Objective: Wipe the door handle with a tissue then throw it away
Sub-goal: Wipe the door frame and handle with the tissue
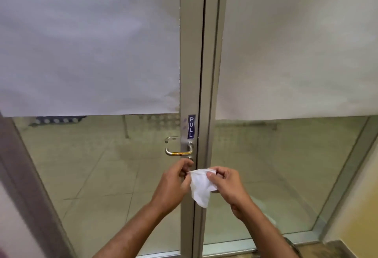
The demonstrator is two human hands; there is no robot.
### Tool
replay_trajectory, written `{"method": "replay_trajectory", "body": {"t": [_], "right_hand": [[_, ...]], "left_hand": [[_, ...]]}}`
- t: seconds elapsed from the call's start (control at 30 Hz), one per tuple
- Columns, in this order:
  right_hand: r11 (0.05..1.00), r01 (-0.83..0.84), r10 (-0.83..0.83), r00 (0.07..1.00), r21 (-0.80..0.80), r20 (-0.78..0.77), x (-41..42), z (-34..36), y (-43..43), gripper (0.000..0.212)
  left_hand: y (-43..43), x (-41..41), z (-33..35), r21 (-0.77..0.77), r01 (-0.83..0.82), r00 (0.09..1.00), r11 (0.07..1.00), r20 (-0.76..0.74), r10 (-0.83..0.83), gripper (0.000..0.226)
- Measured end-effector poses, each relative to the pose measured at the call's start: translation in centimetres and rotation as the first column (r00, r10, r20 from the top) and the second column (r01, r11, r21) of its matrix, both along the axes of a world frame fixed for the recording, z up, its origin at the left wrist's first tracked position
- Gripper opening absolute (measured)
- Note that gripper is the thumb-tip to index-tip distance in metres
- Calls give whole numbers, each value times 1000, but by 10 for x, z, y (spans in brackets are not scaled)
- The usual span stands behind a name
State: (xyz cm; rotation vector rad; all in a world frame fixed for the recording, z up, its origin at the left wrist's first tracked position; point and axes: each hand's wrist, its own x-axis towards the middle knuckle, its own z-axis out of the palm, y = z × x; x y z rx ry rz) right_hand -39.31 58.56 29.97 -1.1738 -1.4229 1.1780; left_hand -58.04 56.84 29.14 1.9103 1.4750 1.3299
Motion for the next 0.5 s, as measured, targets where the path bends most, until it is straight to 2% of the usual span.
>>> {"method": "replay_trajectory", "body": {"t": [0.17,0.27,0.33,0.4,0.5], "right_hand": [[999,7,-6,1000,39,-26,1,2,65,16],[1000,-15,16,986,11,-165,-6,3,92,13],[998,-56,50,973,-17,-227,-12,3,104,21],[999,-44,43,982,1,-182,-19,4,120,29],[997,15,-9,996,71,-87,-35,9,142,25]], "left_hand": [[45,19,7,-56,-132,976,990,169,140,39],[70,20,10,-64,-190,961,980,194,199,37],[85,17,11,-60,-224,950,973,211,232,39],[101,11,15,-27,-245,944,969,222,245,42],[125,-2,19,6,-245,946,970,219,238,44]]}}
